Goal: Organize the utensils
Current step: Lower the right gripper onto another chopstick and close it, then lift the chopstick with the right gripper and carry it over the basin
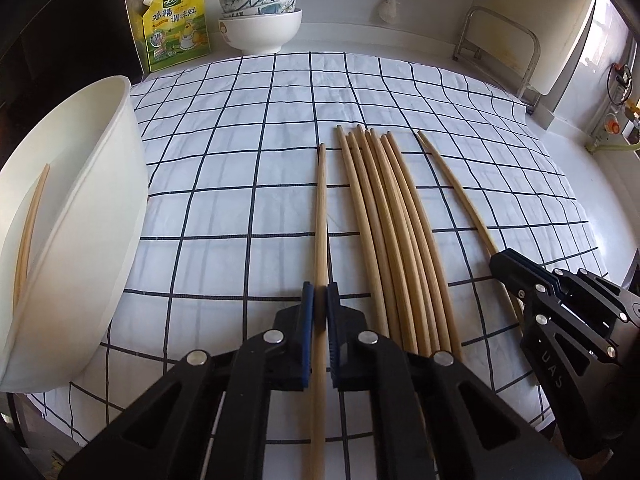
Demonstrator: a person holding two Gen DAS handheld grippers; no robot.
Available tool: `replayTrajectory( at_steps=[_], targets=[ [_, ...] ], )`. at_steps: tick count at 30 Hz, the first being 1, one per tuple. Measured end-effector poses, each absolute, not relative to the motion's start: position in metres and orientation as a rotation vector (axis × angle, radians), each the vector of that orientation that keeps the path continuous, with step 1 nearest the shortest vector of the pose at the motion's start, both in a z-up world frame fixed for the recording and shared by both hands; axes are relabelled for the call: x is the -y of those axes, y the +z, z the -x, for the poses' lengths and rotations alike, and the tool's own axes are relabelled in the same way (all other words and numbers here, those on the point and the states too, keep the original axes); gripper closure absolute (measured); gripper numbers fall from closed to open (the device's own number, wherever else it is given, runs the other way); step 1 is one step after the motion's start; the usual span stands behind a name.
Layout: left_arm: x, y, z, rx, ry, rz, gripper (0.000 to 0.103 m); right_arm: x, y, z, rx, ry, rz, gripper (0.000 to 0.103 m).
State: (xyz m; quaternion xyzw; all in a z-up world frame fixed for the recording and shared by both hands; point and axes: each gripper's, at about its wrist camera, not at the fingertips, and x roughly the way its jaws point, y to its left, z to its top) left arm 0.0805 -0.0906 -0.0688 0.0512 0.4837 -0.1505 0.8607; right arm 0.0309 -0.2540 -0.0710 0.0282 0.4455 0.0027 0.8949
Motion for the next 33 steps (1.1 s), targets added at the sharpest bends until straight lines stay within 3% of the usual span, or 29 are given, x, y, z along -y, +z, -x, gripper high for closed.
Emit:
replayTrajectory(
  at_steps=[20,33],
  targets=[
    [0.065,-0.018,-0.068,-0.973,-0.387,-0.03,0.096,0.243,-0.024,-0.024,-0.839,0.075,-0.154,0.097],
    [-0.013,0.046,-0.068,-0.846,-0.342,0.071,0.096,0.168,0.029,-0.06,-0.756,0.242,-0.14,0.097]
  ],
)
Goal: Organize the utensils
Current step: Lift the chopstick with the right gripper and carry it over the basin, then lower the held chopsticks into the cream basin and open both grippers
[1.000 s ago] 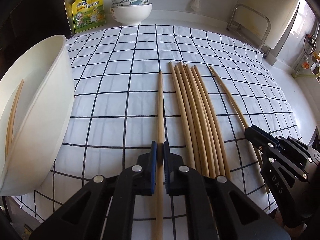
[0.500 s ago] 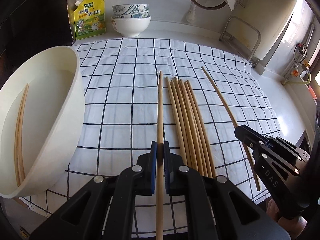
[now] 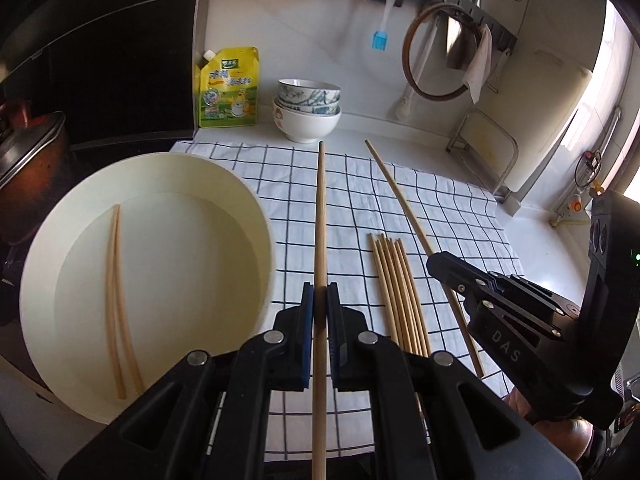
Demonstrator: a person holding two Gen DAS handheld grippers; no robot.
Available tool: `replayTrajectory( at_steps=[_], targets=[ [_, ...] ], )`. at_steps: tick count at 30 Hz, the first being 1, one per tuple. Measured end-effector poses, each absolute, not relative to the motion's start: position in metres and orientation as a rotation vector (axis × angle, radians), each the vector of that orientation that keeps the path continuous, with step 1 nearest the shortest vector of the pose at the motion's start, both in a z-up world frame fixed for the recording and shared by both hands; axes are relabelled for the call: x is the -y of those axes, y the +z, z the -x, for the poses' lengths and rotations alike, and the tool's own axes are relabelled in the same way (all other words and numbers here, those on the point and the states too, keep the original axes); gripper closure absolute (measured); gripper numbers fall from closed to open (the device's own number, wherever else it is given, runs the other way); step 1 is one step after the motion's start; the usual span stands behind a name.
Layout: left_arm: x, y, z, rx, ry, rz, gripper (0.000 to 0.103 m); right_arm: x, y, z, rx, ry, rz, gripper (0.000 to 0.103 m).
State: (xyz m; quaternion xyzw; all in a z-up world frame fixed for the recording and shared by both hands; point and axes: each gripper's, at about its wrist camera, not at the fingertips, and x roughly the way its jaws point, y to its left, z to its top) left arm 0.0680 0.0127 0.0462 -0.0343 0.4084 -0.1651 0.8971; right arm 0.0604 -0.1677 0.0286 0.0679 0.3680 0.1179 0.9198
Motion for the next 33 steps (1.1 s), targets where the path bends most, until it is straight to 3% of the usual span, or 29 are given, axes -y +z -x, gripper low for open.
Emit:
replayTrajectory(
  at_steps=[15,33],
  targets=[
    [-0.137,0.034,-0.111,-0.826,-0.127,0.155,0.096,0.028,0.024,-0.124,-0.834,0.438,-0.083,0.097],
    [-0.181,-0.019,-0.152,-0.936,-0.095,0.193,0.095,-0.018,-0.015,-0.152,-0.986,0.425,-0.027,0.097]
  ],
)
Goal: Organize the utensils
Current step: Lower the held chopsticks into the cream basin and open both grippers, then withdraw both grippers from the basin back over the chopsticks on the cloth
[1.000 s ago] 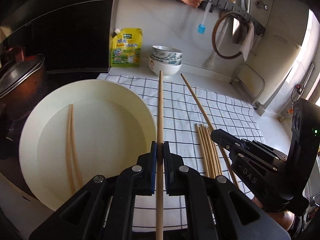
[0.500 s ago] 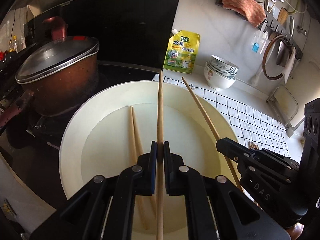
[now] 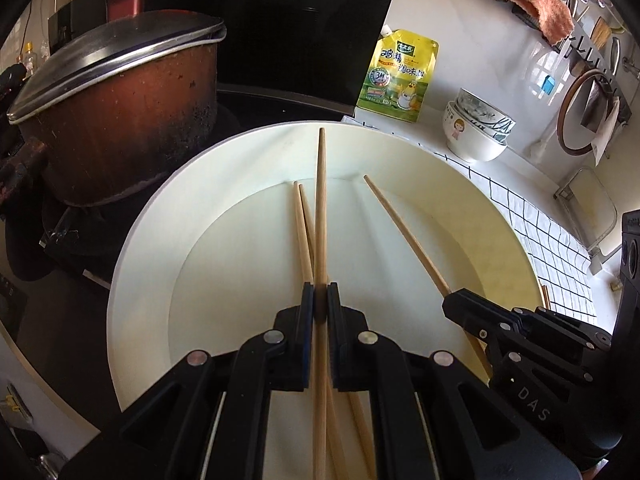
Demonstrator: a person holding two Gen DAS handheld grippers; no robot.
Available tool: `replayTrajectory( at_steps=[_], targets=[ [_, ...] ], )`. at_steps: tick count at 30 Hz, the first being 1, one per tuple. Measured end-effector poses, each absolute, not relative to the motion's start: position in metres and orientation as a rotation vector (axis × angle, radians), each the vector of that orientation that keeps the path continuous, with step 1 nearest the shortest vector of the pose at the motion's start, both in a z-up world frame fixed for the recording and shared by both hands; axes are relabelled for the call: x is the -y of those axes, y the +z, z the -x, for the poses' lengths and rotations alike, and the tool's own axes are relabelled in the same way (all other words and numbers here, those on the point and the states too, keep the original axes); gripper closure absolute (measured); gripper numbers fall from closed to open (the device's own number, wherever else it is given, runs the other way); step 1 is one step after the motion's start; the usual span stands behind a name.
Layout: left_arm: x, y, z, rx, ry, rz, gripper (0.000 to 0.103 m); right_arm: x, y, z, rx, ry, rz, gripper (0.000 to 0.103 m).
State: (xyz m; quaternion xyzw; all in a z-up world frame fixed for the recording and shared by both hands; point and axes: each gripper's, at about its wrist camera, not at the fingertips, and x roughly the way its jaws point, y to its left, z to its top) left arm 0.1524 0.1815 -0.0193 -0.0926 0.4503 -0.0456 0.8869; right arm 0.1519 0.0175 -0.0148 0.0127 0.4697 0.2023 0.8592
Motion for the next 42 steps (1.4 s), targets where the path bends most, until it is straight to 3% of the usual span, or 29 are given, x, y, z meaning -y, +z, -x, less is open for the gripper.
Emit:
replayTrajectory(
  at_steps=[3,5,7,8,42],
  targets=[
    [-0.184,-0.02,-0.151,-0.941,-0.088,0.199,0.095,-0.017,-0.016,-0.151,-0.985,0.422,-0.025,0.097],
    [-0.186,-0.018,-0.15,-0.931,-0.071,0.194,0.079,-0.014,-0.014,-0.148,-0.973,0.422,-0.032,0.095],
    [-0.188,-0.016,-0.147,-0.916,-0.061,0.197,0.054,-0.012,-0.01,-0.146,-0.96,0.422,-0.034,0.095],
    [-0.189,-0.014,-0.145,-0.906,-0.053,0.195,0.053,-0.01,-0.009,-0.144,-0.955,0.422,-0.036,0.095],
    [-0.138,0.004,-0.087,-0.885,-0.071,0.136,0.051,0.053,0.013,-0.08,-0.868,0.413,-0.123,0.087]
  ],
)
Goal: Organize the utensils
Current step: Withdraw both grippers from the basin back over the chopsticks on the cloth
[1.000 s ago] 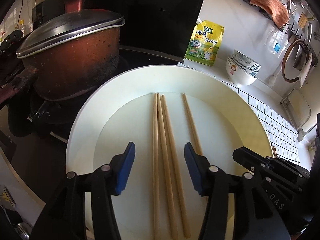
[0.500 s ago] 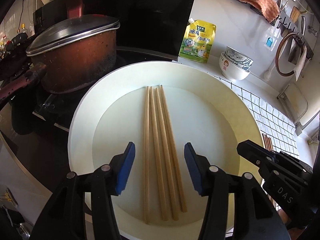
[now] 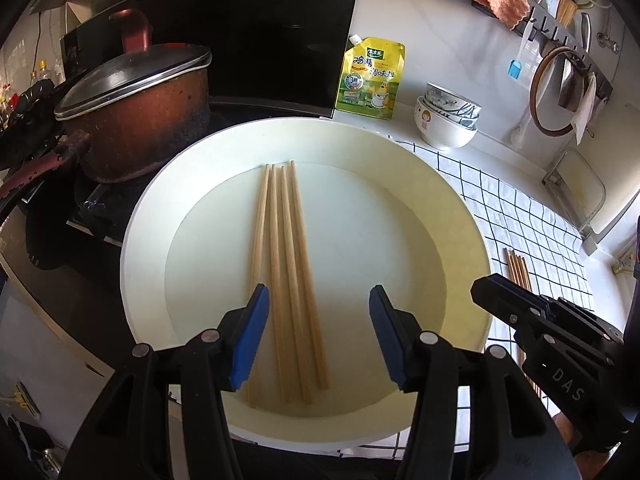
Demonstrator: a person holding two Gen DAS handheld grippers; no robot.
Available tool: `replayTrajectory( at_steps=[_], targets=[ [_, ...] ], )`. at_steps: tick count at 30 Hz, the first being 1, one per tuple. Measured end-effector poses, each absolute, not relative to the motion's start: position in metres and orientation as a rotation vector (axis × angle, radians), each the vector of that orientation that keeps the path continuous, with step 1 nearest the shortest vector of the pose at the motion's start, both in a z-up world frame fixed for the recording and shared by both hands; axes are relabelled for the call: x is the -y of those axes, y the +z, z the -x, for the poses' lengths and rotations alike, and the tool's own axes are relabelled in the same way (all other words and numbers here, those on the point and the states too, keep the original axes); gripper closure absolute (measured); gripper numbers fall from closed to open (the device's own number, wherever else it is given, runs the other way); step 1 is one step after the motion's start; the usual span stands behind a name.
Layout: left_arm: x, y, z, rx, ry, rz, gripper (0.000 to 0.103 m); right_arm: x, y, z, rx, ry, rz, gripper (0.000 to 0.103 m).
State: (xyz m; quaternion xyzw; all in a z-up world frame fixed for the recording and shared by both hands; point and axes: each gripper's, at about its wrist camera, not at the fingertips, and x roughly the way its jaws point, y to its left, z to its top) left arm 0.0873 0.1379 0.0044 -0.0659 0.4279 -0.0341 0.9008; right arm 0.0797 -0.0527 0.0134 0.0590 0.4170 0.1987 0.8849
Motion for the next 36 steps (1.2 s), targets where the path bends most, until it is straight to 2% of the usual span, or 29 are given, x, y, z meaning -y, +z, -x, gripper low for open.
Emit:
replayTrajectory(
  at_steps=[16,26,28,36],
  targets=[
    [-0.084,0.01,-0.065,-0.878,-0.145,0.118,0.049,0.115,0.018,-0.045,-0.828,0.333,-0.152,0.081],
    [-0.028,0.003,-0.055,-0.905,-0.255,0.068,0.048,0.186,-0.009,-0.022,-0.855,0.199,-0.182,0.078],
    [-0.018,0.003,-0.052,-0.886,-0.248,0.039,0.038,0.2,-0.016,-0.019,-0.867,0.164,-0.189,0.076],
    [0.015,0.007,-0.045,-0.86,-0.304,0.012,0.036,0.24,-0.031,-0.006,-0.897,0.084,-0.21,0.074]
  ],
)
